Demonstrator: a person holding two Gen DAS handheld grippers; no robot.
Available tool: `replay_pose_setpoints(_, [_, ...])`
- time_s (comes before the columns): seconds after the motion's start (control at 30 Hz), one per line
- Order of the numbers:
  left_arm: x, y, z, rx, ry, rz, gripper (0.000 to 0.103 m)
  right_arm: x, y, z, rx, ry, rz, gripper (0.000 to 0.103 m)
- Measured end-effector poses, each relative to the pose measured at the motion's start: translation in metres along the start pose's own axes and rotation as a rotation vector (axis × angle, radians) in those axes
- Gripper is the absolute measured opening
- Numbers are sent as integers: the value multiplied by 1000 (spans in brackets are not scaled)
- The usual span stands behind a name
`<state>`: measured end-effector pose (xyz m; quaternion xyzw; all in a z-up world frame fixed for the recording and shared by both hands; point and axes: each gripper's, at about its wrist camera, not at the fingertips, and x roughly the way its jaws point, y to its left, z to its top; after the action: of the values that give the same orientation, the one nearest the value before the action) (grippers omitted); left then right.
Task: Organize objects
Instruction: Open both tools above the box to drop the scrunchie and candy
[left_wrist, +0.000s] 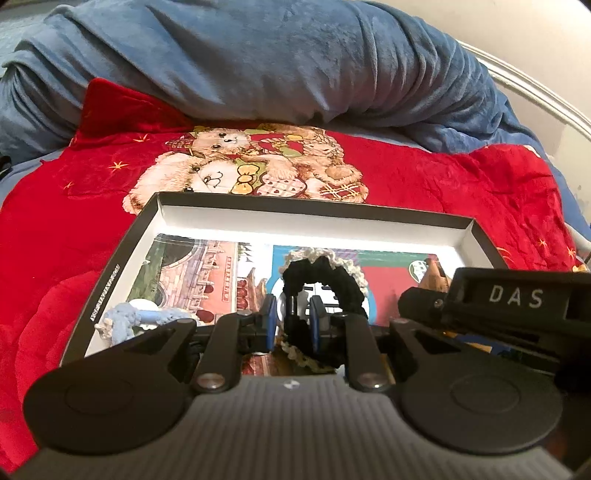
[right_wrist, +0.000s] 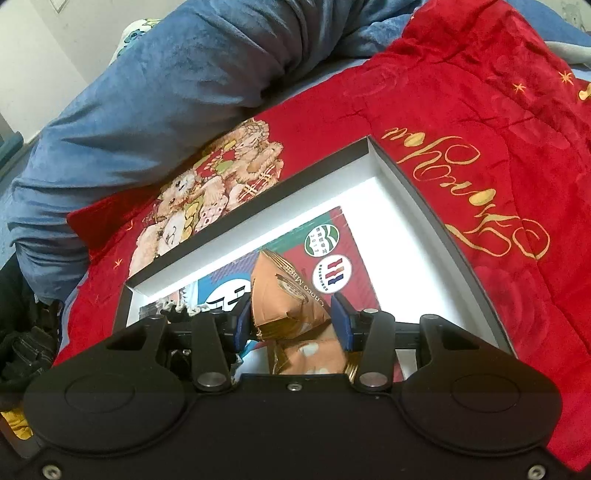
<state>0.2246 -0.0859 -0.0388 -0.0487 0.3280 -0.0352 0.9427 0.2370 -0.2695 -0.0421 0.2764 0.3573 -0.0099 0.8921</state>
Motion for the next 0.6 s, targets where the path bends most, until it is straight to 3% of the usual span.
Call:
replay_pose_setpoints(0.2, [4,3,-1,5,30,-50,23,3,3,-2,-8,7,8,44])
replay_pose_setpoints(0.6, [9,18,-1,-78,60,-126,27,2,8,-5,-31,22,7,44])
